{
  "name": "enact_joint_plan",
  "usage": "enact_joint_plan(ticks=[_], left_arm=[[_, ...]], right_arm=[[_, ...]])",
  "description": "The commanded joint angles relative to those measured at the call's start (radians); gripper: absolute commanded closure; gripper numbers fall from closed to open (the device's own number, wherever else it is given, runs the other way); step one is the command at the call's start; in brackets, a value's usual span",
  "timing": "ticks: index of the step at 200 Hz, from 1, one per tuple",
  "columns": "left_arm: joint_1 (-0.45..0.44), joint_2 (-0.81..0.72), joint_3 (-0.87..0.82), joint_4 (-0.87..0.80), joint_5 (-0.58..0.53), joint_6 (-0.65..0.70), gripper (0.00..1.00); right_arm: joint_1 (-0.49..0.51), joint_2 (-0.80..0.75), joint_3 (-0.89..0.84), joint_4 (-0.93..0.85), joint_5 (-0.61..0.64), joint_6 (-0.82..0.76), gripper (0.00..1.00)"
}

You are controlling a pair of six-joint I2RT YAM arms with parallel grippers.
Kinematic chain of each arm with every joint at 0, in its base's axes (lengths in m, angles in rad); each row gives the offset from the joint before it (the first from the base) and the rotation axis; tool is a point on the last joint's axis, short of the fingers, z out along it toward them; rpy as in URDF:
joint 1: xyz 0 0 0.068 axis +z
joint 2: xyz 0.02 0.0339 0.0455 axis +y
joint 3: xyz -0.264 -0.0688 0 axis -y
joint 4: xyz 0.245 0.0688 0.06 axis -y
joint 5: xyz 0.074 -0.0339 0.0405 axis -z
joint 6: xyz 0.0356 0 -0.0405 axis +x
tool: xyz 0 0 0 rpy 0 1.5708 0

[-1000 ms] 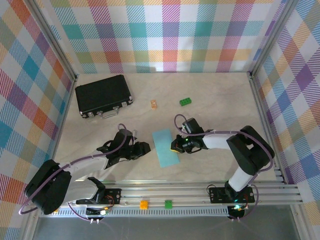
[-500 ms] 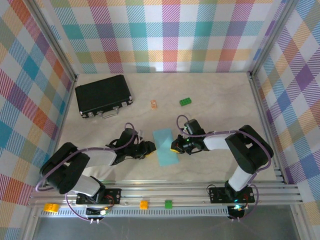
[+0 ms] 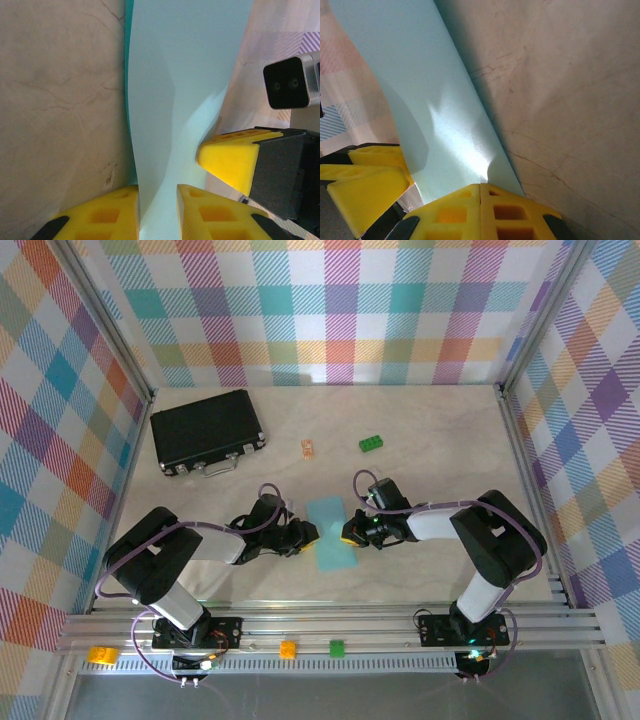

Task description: Fold a paper plane with a square sheet of paper (pick it up from the middle)

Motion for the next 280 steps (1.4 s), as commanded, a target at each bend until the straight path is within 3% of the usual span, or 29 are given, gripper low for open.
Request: enact_joint_plan(ticks=[1, 22, 53, 71, 90, 131, 177, 197, 223, 245, 280], left_arm=[[-0.021, 0.021, 0.020, 0.034, -0.005, -0.014, 0.75], [-0.022, 0.000, 0.016, 0.033, -0.019, -0.018, 0.79], [-0.024, -0.032, 0.008, 0.008, -0.042, -0.011, 0.95], [-0.024, -0.050, 0.013, -0.016, -0.041, -0.004, 1.00], [-0.024, -0.066, 0.032, -0.084, -0.042, 0.010, 1.00], [-0.025, -0.103, 0.039, -0.124, -0.033, -0.002, 1.00], [-0.027, -0.185, 0.024, -0.148, -0.055, -0.058, 1.00], [-0.029, -0.248, 0.019, -0.211, -0.080, -0.068, 1.00], [-0.028, -0.341, 0.032, -0.363, -0.136, -0.029, 1.00], [-0.028, -0.382, 0.040, -0.428, -0.168, -0.014, 1.00], [-0.027, -0.352, 0.073, -0.439, -0.156, -0.010, 1.00]], right_arm=[[-0.002, 0.021, -0.029, -0.070, 0.036, 0.005, 0.92], [-0.003, 0.015, -0.030, -0.065, 0.031, 0.005, 0.92], [-0.002, -0.032, -0.055, 0.019, 0.005, 0.004, 0.87], [-0.001, -0.083, -0.057, 0.040, 0.022, 0.004, 0.79], [-0.002, -0.147, -0.022, -0.050, 0.078, -0.035, 0.69], [-0.002, -0.323, 0.070, -0.250, 0.287, -0.176, 0.60], [-0.002, -0.457, 0.155, -0.365, 0.608, -0.380, 0.59], [-0.003, -0.493, 0.153, -0.332, 0.748, -0.459, 0.44], [-0.008, -0.460, 0.180, -0.314, 0.699, -0.595, 0.39], [-0.010, -0.403, 0.246, -0.441, 0.709, -0.577, 0.39], [-0.011, -0.414, 0.180, -0.396, 0.636, -0.587, 0.39]])
